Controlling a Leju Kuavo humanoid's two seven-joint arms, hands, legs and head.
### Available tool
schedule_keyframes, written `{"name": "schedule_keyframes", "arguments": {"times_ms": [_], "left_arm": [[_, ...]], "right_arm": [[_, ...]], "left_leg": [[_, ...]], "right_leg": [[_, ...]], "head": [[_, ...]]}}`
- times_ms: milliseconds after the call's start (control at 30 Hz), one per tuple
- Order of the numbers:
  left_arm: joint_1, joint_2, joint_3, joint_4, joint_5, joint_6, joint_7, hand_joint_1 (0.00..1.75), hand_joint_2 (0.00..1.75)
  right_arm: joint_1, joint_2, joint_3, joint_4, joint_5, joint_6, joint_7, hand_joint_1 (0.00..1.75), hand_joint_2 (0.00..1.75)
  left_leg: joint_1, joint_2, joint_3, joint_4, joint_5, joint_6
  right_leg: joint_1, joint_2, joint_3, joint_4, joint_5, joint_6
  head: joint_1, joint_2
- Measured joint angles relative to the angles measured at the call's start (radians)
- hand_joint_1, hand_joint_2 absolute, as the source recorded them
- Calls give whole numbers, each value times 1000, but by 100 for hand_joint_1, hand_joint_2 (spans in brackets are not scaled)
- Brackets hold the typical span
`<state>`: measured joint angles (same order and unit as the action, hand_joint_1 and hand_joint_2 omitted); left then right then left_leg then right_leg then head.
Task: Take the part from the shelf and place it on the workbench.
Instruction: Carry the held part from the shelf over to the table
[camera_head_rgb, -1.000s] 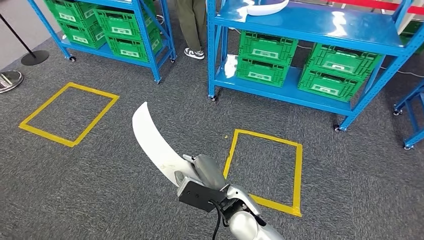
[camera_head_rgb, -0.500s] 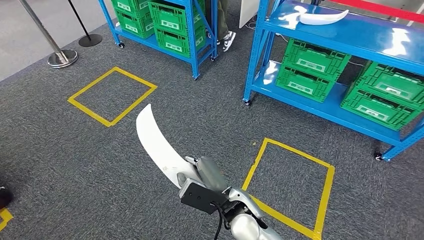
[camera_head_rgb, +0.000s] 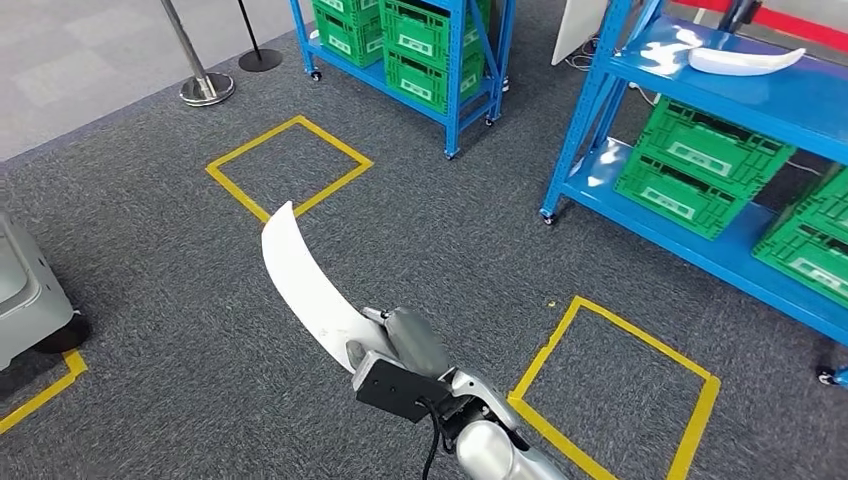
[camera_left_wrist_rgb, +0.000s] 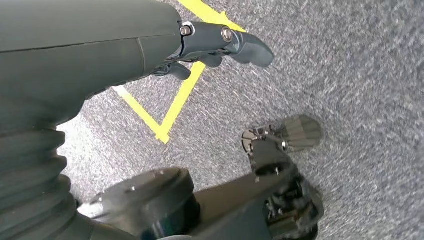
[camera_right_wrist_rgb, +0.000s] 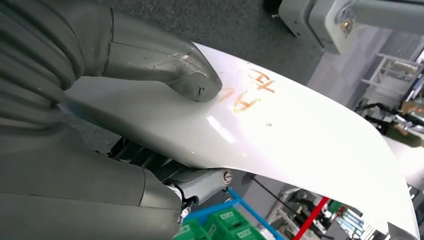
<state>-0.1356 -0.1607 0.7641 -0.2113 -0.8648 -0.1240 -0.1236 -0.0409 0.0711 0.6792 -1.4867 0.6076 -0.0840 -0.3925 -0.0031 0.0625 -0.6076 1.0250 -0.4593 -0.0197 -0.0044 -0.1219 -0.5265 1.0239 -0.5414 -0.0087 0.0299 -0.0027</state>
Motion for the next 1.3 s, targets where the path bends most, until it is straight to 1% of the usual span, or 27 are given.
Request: {"name": "schedule_keyframes", "arguments": {"times_ms": [33,100,167,200,233,267,300,333,400,467,533,567,600,667,733,767,800,833,900,967,1033,1067,1133,1167,1233,1267,1300], "left_arm": [[0,0,0,0,0,0,1,0,175],[0,0,0,0,0,0,1,0,175],[-3,0,0,0,0,0,1,0,175],[-4,0,0,0,0,0,1,0,175],[-4,0,0,0,0,0,1,0,175],[-3,0,0,0,-1,0,1,0,175],[-3,0,0,0,-3,0,2,0,175],[-3,0,0,0,-5,0,3,0,175],[-6,0,0,0,-10,0,4,0,175],[-7,-1,0,0,-13,0,5,0,175],[-6,0,0,0,-15,0,5,0,175],[-6,1,0,0,-15,0,5,0,175],[-6,2,0,0,-15,0,5,0,175],[-10,2,-1,0,-16,0,5,0,175],[-13,1,-1,0,-16,0,4,0,175],[-12,1,-1,1,-16,0,4,0,175],[-10,1,-1,1,-15,0,4,0,175],[-9,1,-1,1,-15,0,4,0,175],[-10,2,-1,1,-14,0,4,0,175],[-12,2,-1,1,-12,0,4,0,175],[-13,2,-1,1,-10,0,2,0,175],[-11,1,0,1,-9,0,1,0,175],[-13,0,0,1,-8,0,-1,0,175],[-15,-1,0,1,-9,0,-2,0,175],[-20,-2,0,1,-12,0,-2,0,175],[-21,-3,-1,1,-15,0,-1,0,175],[-20,-3,-1,1,-20,0,1,0,175]], "right_arm": [[-1,0,-1,2,0,0,-5,175,175],[-5,1,-1,5,-1,0,-12,175,175],[-7,-1,-2,9,-2,0,-15,175,175],[-7,-2,-2,12,-2,0,-15,175,175],[-7,-3,-2,15,-2,0,-14,175,175],[-7,-4,-2,18,-2,0,-13,175,175],[-7,-5,-2,19,-2,0,-11,175,175],[-9,-5,-2,20,-2,0,-8,175,175],[-13,-5,-2,20,-1,0,1,175,175],[-15,-4,-2,19,1,0,9,175,175],[-15,-4,-2,18,2,0,13,175,175],[-15,-2,-2,17,2,0,14,175,175],[-15,-1,-2,15,2,-1,14,175,175],[-14,1,-3,13,2,-1,15,175,175],[-10,0,-3,13,2,-1,15,175,175],[-8,-1,-3,13,2,-1,16,175,175],[-7,-2,-4,13,2,-2,16,175,175],[-6,-3,-4,13,3,-3,15,175,175],[-6,-3,-5,13,4,-6,14,175,175],[-7,-4,-5,13,5,-9,13,175,175],[-7,-4,-5,13,8,-12,13,175,175],[-8,-4,-5,13,10,-13,13,175,175],[-9,-4,-5,12,14,-17,15,175,175],[-8,-5,-5,12,17,-19,18,175,175],[-1,-7,-6,11,24,-24,27,175,175],[3,-8,-6,11,27,-26,33,175,175],[8,-8,-7,9,29,-29,39,175,175]], "left_leg": [[2,-13,1,-3,2,6],[7,-37,6,-11,6,18],[9,-62,7,-14,8,27],[8,-76,6,-13,8,29],[8,-92,6,-12,8,30],[7,-107,6,-10,8,30],[7,-123,6,-8,7,29],[7,-138,6,-5,7,28],[7,-165,2,2,5,22],[7,-185,-5,5,6,9],[9,-197,-11,0,10,-6],[9,-186,-14,3,8,-11],[8,-162,-24,21,-4,-15],[7,-101,-70,118,-60,-23],[10,-75,-129,244,-114,-30],[12,-71,-142,273,-118,-31],[13,-68,-136,264,-104,-32],[13,-60,-109,217,-75,-31],[10,-16,-32,79,-21,-24],[3,15,7,8,-3,-11],[0,-2,5,2,-2,1],[2,-15,6,-2,1,7],[7,-40,9,-9,6,19],[8,-52,9,-10,7,24],[7,-81,7,-8,8,30],[6,-96,6,-7,8,30],[6,-112,5,-4,7,30]], "right_leg": [[-2,-3,3,0,-4,6],[-6,35,-10,41,-34,15],[-8,95,-69,162,-92,19],[-7,110,-107,231,-116,19],[-6,116,-136,279,-124,18],[-5,119,-150,293,-114,17],[-5,121,-145,266,-85,14],[-5,129,-122,204,-44,11],[-8,167,-70,75,14,6],[-8,187,-52,24,26,0],[-6,171,-50,20,30,-10],[-6,161,-47,17,33,-17],[-7,150,-44,13,35,-24],[-6,126,-40,8,36,-35],[-3,98,-39,8,34,-39],[-3,85,-39,9,32,-39],[-3,72,-38,9,31,-38],[-3,59,-36,10,29,-37],[1,37,-30,11,22,-29],[5,18,-24,10,17,-19],[6,-1,-18,7,14,-8],[4,8,-17,11,9,-1],[-1,57,-34,55,-21,10],[-4,89,-61,111,-49,13],[-4,114,-129,241,-99,15],[-4,117,-155,283,-106,15],[-5,119,-160,283,-90,14]], "head": [[0,0],[2,0],[5,0],[6,0],[6,0],[6,0],[7,0],[7,0],[6,0],[6,0],[6,0],[5,0],[4,0],[1,0],[0,0],[0,0],[0,0],[-1,0],[-1,0],[0,0],[2,0],[2,0],[3,0],[4,0],[6,0],[6,0],[6,0]]}}
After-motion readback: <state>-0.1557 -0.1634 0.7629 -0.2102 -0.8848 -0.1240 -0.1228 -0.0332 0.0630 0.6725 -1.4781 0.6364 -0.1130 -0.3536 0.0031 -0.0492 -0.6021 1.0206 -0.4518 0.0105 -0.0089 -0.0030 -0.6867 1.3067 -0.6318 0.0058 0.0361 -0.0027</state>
